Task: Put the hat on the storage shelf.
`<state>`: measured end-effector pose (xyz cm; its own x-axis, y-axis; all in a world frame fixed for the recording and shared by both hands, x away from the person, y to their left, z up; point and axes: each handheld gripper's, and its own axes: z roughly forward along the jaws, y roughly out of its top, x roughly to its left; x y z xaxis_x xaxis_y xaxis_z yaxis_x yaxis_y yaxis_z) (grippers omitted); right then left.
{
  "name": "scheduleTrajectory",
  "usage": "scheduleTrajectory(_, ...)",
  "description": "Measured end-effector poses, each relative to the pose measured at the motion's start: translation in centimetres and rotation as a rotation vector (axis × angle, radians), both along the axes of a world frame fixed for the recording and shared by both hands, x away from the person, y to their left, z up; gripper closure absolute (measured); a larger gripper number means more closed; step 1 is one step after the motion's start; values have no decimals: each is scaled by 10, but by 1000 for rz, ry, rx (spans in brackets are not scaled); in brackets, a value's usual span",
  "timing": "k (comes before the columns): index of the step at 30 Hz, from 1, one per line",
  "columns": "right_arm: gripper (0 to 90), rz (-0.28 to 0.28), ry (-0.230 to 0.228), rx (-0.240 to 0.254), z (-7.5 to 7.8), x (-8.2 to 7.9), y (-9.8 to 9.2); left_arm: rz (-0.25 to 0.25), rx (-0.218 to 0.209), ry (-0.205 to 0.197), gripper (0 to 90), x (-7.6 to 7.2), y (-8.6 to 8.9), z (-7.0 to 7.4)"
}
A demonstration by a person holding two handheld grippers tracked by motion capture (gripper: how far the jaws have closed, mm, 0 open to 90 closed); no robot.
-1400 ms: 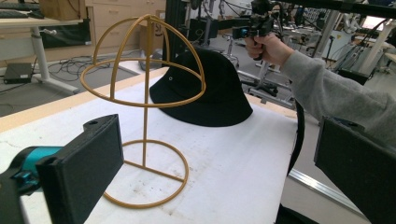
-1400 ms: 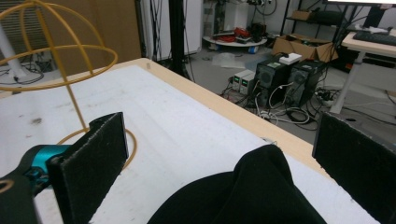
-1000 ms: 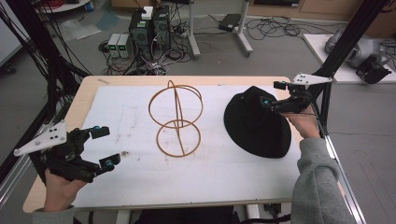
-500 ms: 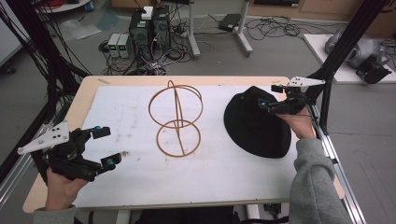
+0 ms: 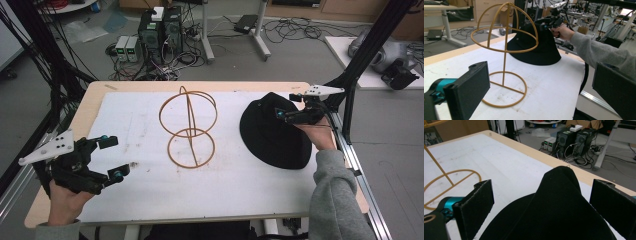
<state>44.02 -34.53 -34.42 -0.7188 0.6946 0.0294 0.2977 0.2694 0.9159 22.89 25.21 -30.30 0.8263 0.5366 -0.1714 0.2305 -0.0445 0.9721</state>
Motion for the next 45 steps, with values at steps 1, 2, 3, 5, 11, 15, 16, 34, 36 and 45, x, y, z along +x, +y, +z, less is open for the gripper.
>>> scheduleTrajectory(1, 48, 0, 0, 0, 0, 0, 0, 2, -2, 0, 17, 0, 0, 0)
scheduleTrajectory(2, 55, -1, 0, -3, -1, 0, 0, 5, -4, 2, 17, 0, 2, 0)
scheduleTrajectory(3, 59, -3, 0, -3, -1, 0, 0, 5, -4, 2, 17, 0, 2, 0)
scheduleTrajectory(5, 62, -8, 1, -6, -1, 0, 0, 10, -7, 3, 17, 0, 3, 0)
scheduleTrajectory(11, 209, -27, -7, -20, -3, 0, -3, 15, -8, 8, 17, 0, 4, 0)
scheduleTrajectory(15, 347, -31, -13, -31, -4, 0, -3, 16, -6, 9, 17, 0, 4, 0)
scheduleTrajectory(16, 401, -27, -17, -33, -4, 0, -4, 16, -4, 7, 17, 0, 4, 0)
scheduleTrajectory(34, 861, 16, -52, -94, -1, -4, -3, 12, -6, 13, 17, 1, 3, 0)
scheduleTrajectory(36, 864, 18, -60, -100, -1, -5, -2, 11, -5, 14, 17, 2, 3, -1)
scheduleTrajectory(45, 872, 50, -69, -81, 11, -13, -4, 8, -5, 15, 17, 2, 1, -1)
